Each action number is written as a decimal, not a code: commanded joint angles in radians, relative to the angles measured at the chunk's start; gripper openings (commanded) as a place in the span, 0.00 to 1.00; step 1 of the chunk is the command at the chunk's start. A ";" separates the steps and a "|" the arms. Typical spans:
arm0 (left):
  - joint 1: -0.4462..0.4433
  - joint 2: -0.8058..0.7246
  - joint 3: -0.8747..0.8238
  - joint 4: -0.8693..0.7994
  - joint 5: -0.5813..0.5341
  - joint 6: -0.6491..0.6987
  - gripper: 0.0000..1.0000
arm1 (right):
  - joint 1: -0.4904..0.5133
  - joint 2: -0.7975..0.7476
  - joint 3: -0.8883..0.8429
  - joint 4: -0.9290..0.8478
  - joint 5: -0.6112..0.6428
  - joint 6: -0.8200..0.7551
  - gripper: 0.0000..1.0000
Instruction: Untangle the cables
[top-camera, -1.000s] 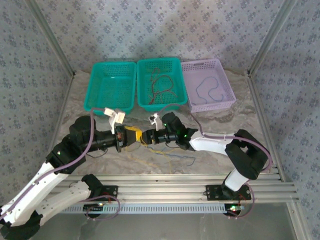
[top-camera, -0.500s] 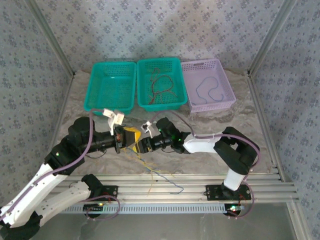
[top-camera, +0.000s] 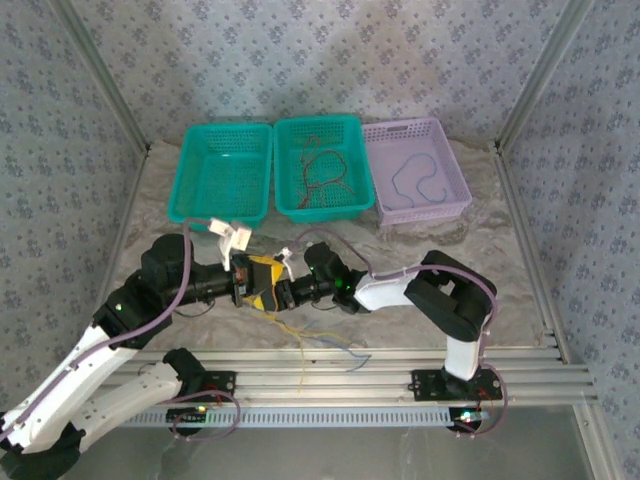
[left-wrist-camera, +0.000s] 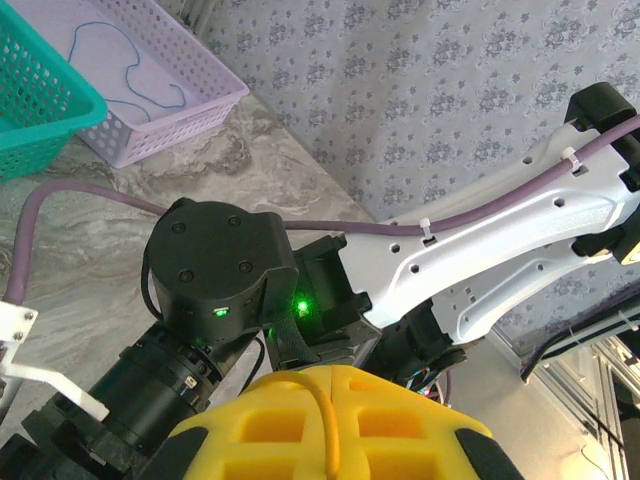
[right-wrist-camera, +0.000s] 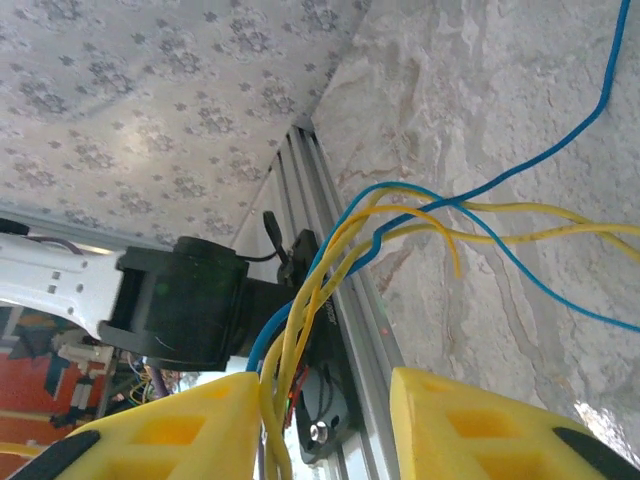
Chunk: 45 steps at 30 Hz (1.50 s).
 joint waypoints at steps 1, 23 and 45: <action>-0.006 -0.012 -0.006 0.034 -0.004 0.016 0.00 | -0.005 0.011 0.020 0.101 -0.040 0.055 0.43; -0.007 -0.088 0.059 -0.104 -0.054 0.053 0.00 | -0.277 -0.220 -0.148 -0.212 0.205 -0.138 0.00; -0.007 -0.113 0.434 -0.487 -0.430 0.217 0.00 | -0.600 -0.828 -0.343 -0.730 0.477 -0.342 0.00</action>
